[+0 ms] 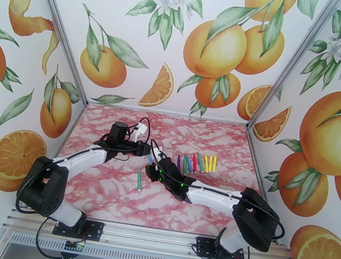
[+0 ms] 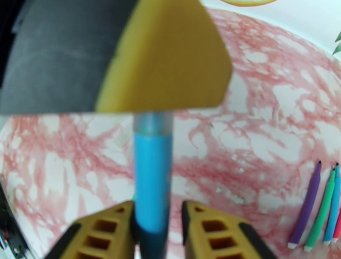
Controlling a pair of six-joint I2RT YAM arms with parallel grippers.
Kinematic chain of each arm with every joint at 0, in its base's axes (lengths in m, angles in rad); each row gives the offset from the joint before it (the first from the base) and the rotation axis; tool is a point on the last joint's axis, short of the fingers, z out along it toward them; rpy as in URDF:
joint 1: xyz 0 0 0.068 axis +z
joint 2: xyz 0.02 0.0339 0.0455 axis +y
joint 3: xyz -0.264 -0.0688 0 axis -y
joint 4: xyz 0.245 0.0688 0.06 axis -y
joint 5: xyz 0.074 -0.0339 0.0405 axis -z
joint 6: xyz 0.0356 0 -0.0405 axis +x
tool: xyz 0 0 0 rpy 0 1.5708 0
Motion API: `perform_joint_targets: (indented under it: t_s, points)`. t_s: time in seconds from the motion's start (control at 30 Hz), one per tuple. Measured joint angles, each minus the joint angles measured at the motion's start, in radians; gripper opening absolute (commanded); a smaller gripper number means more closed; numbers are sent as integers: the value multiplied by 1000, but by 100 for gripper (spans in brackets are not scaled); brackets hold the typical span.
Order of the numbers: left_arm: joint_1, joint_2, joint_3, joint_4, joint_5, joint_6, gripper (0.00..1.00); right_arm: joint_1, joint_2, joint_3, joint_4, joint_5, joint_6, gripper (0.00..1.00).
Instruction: Open the pen caps
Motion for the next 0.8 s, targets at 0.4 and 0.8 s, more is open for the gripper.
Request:
perform_joint_targets:
  t_s: [0.4, 0.8]
  points:
    - [0, 0, 0, 0, 16, 1, 0, -6, 14, 23, 14, -19, 4, 17]
    - [3, 0, 0, -1, 10, -15, 0, -10, 10, -18, 82, -37, 6, 2]
